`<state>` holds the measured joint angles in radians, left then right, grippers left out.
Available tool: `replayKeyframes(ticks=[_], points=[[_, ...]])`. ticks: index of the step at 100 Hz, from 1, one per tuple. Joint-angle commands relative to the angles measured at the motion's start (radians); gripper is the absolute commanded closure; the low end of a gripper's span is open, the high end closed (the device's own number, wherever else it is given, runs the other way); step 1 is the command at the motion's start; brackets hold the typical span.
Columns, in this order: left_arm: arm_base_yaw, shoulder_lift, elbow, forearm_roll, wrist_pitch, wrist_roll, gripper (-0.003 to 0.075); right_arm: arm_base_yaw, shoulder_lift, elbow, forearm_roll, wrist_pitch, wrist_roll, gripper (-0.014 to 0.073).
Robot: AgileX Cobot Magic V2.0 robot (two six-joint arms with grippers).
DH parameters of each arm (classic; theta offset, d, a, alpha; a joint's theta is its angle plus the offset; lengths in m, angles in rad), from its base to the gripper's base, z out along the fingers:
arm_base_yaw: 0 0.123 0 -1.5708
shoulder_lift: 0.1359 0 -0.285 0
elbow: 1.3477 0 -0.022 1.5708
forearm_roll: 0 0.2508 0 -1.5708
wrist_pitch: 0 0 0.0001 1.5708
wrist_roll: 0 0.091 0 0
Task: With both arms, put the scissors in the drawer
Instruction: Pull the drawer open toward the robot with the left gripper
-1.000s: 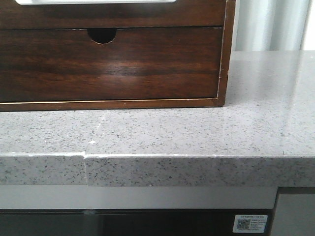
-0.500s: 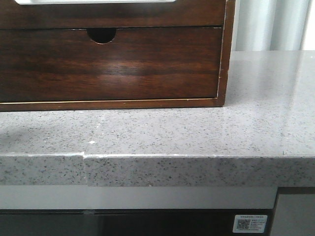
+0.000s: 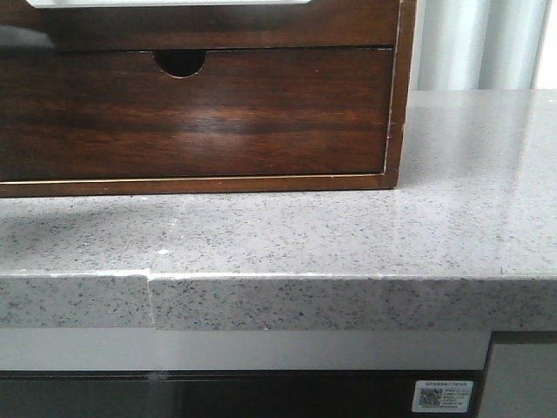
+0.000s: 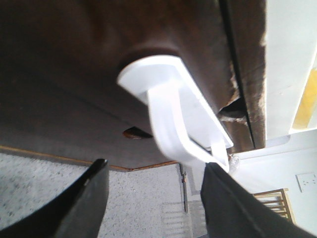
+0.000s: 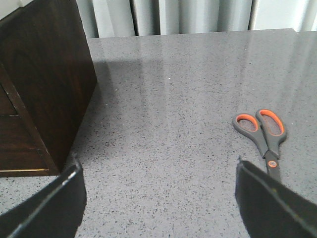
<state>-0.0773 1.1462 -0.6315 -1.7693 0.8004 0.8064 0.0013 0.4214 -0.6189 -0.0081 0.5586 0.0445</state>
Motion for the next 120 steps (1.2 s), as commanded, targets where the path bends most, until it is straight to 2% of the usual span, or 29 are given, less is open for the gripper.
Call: replayKeyframes(ticks=[1, 47, 78, 99, 120], points=[[0.004, 0.009, -0.062, -0.099, 0.069, 0.014, 0.0363, -0.002, 0.015, -0.037, -0.002, -0.080, -0.004, 0.0038], [0.004, 0.089, -0.137, -0.099, 0.086, 0.014, 0.0380, -0.002, 0.015, -0.037, -0.002, -0.080, -0.004, 0.0038], [0.004, 0.089, -0.137, -0.098, 0.103, 0.014, 0.0570, -0.002, 0.015, -0.037, -0.002, -0.080, -0.004, 0.0038], [0.004, 0.089, -0.137, -0.098, 0.104, 0.014, 0.0640, -0.002, 0.015, -0.037, -0.002, -0.080, -0.004, 0.0038], [0.004, 0.089, -0.137, -0.028, 0.167, 0.014, 0.0691, -0.002, 0.015, -0.037, -0.002, -0.063, -0.004, 0.0038]])
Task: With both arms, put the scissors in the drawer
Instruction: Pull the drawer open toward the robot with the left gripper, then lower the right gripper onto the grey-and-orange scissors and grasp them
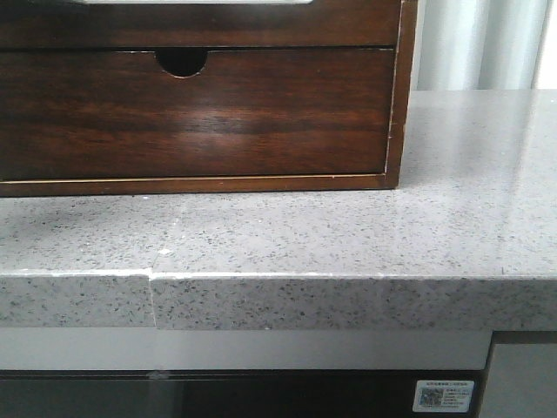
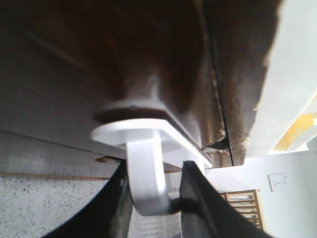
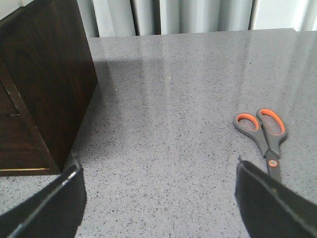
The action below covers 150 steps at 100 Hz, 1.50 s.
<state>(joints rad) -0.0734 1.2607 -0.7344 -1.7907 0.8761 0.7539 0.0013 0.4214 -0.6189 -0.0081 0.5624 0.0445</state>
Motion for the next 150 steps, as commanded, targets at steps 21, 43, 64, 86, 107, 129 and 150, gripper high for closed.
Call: replayKeyframes(ticks=[21, 43, 64, 86, 107, 129, 150], points=[[0.000, -0.063, 0.006, 0.023, 0.140, 0.067, 0.0741, -0.002, 0.015, -0.037, -0.002, -0.067, -0.004, 0.0038], [0.000, -0.226, 0.157, 0.020, 0.140, 0.068, 0.0741, -0.002, 0.015, -0.037, -0.006, -0.067, -0.004, 0.0038], [0.000, -0.433, 0.317, 0.027, 0.177, 0.064, 0.0741, -0.002, 0.015, -0.037, -0.006, -0.067, -0.004, 0.0038], [0.000, -0.637, 0.444, 0.029, 0.141, 0.010, 0.0741, -0.002, 0.015, -0.037, -0.006, -0.058, -0.004, 0.0038], [0.000, -0.690, 0.458, 0.055, 0.079, 0.005, 0.0717, -0.002, 0.015, -0.037, -0.018, -0.052, -0.004, 0.0038], [0.000, -0.690, 0.458, 0.092, 0.068, 0.005, 0.0374, -0.002, 0.016, -0.050, -0.024, -0.038, -0.004, 0.0039], [0.000, -0.690, 0.410, 0.261, 0.058, -0.030, 0.0313, -0.002, 0.073, -0.130, -0.071, 0.046, -0.002, 0.0039]])
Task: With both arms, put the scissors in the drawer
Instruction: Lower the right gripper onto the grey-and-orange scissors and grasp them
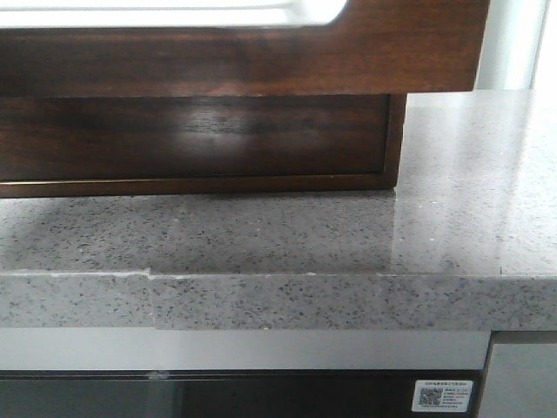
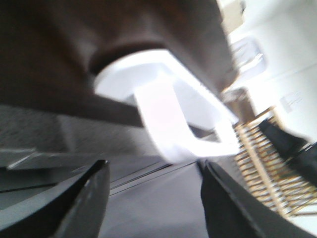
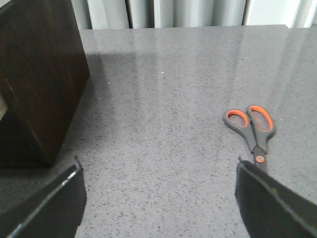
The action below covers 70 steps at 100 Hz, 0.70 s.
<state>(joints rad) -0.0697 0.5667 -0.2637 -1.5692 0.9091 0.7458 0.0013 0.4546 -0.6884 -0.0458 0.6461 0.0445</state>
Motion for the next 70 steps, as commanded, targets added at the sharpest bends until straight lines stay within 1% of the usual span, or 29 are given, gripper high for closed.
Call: replayKeyframes(ticks=[1, 9, 17, 21, 24, 28, 29, 37, 44, 45, 52, 60, 70], points=[[-0.004, 0.004, -0.064, 0.049, 0.022, -0.024, 0.0313, -0.002, 0.044, -0.064, -0.037, -0.035, -0.002, 0.0039], [-0.004, 0.001, -0.118, 0.193, 0.017, -0.086, 0.0313, -0.002, 0.093, -0.108, -0.066, 0.010, 0.020, 0.0039], [-0.004, -0.010, -0.173, 0.347, 0.017, -0.167, 0.0313, -0.002, 0.150, -0.154, -0.152, 0.068, 0.079, 0.0039], [-0.004, -0.022, -0.211, 0.463, 0.017, -0.225, 0.0313, -0.002, 0.183, -0.179, -0.190, 0.106, 0.105, 0.0039], [-0.004, -0.032, -0.229, 0.516, 0.022, -0.259, 0.0313, -0.002, 0.206, -0.196, -0.218, 0.132, 0.120, 0.0039], [-0.004, -0.049, -0.269, 0.646, 0.029, -0.332, 0.0313, -0.002, 0.242, -0.220, -0.242, 0.173, 0.140, 0.0039], [-0.004, -0.053, -0.275, 0.665, 0.030, -0.332, 0.0313, -0.002, 0.249, -0.223, -0.247, 0.179, 0.141, 0.0039], [-0.004, -0.090, -0.340, 0.865, 0.059, -0.433, 0.0313, -0.008, 0.325, -0.266, -0.248, 0.246, 0.159, 0.0039], [-0.004, -0.118, -0.402, 1.028, 0.078, -0.508, 0.0313, -0.037, 0.402, -0.301, -0.248, 0.276, 0.166, 0.0039], [-0.006, -0.118, -0.402, 1.028, 0.081, -0.508, 0.0313, -0.041, 0.402, -0.301, -0.248, 0.279, 0.166, 0.0039], [-0.006, -0.140, -0.455, 1.159, 0.092, -0.533, 0.0313, -0.089, 0.480, -0.339, -0.240, 0.294, 0.166, 0.0045], [-0.006, -0.145, -0.491, 1.249, 0.090, -0.535, 0.0313, -0.160, 0.560, -0.384, -0.213, 0.313, 0.146, 0.0074], [-0.006, -0.145, -0.504, 1.304, 0.078, -0.531, 0.0313, -0.265, 0.654, -0.436, -0.122, 0.317, 0.066, 0.0153]])
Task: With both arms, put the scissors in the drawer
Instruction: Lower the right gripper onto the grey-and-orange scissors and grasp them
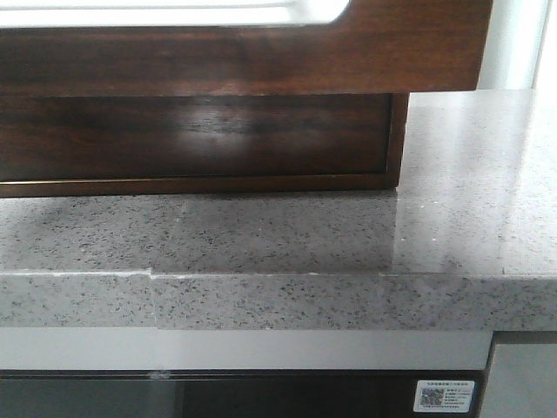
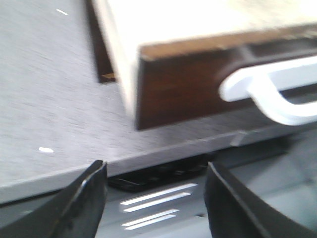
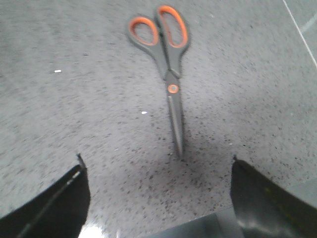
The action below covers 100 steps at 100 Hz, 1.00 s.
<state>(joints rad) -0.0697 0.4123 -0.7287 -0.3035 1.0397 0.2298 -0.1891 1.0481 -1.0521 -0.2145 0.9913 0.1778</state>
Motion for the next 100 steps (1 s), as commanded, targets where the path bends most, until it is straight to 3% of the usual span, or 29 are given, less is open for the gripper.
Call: replayKeyframes(ticks=[1, 12, 26, 62, 100], points=[[-0.006, 0.009, -0.039, 0.042, -0.055, -0.015, 0.0313, -0.091, 0.067, -0.077, 0.066, -0.028, -0.074, 0.0159], [-0.006, 0.009, -0.039, 0.042, -0.070, -0.010, 0.0313, -0.204, 0.184, -0.138, 0.215, 0.014, -0.207, 0.0207], [-0.006, 0.009, -0.039, 0.042, -0.109, 0.010, 0.0313, -0.277, 0.325, -0.204, 0.284, 0.065, -0.299, 0.0207], [-0.006, 0.009, -0.039, 0.042, -0.192, 0.015, 0.0313, -0.277, 0.550, -0.323, 0.287, 0.088, -0.422, 0.0207], [-0.006, 0.009, -0.039, 0.042, -0.197, 0.015, 0.0313, -0.231, 0.684, -0.418, 0.283, 0.092, -0.496, 0.0207]])
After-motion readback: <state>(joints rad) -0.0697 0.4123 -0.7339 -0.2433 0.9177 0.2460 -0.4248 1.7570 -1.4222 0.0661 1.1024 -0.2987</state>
